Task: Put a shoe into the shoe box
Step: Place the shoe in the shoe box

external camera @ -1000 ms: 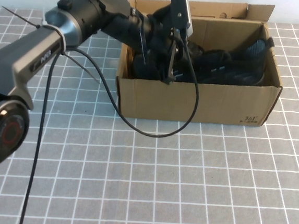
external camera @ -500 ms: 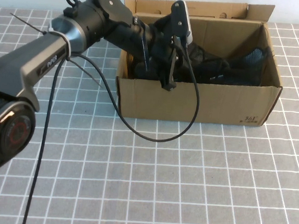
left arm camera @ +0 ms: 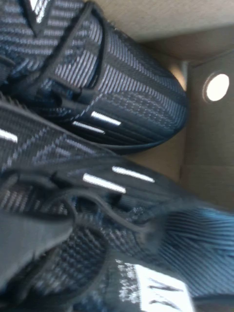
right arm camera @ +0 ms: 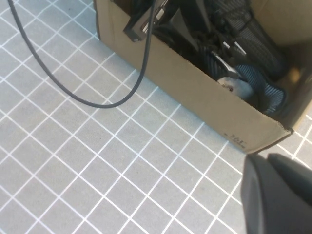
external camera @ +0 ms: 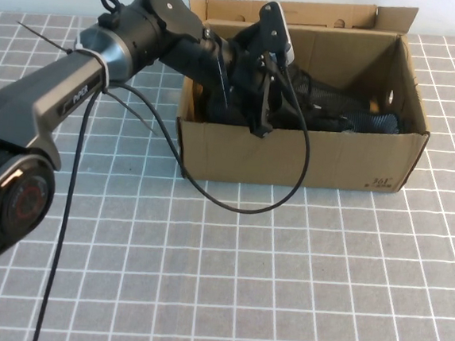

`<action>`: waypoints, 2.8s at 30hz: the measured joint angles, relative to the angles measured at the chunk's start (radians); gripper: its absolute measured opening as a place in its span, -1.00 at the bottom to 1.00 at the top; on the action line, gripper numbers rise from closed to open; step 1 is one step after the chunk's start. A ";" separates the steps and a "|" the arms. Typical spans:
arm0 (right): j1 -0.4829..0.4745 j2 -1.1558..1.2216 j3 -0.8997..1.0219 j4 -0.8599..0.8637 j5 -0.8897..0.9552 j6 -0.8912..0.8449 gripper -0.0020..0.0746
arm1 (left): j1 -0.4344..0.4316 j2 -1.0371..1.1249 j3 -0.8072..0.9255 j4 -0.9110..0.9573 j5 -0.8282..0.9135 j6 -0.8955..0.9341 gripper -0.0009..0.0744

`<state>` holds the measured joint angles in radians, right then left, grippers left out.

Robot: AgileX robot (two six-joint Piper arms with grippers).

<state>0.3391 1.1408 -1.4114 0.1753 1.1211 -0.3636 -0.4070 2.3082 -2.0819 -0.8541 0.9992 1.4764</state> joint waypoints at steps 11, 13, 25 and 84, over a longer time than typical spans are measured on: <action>0.000 0.002 0.000 0.006 0.000 -0.010 -0.99 | 0.000 -0.068 -0.079 -0.003 0.005 -0.070 0.17; 0.000 0.002 0.000 0.006 0.000 -0.010 -0.99 | 0.000 -0.084 -0.106 -0.003 0.007 -0.104 0.17; 0.000 0.002 0.001 0.015 -0.004 -0.010 -0.99 | 0.000 -0.157 -0.256 0.272 0.067 -0.650 -0.42; 0.000 0.044 0.001 0.104 -0.017 -0.040 -0.99 | 0.000 -0.078 -0.385 0.502 0.244 -0.899 -0.97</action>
<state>0.3391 1.1852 -1.4107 0.2797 1.1039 -0.4037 -0.4070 2.2303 -2.4665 -0.3522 1.2430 0.5772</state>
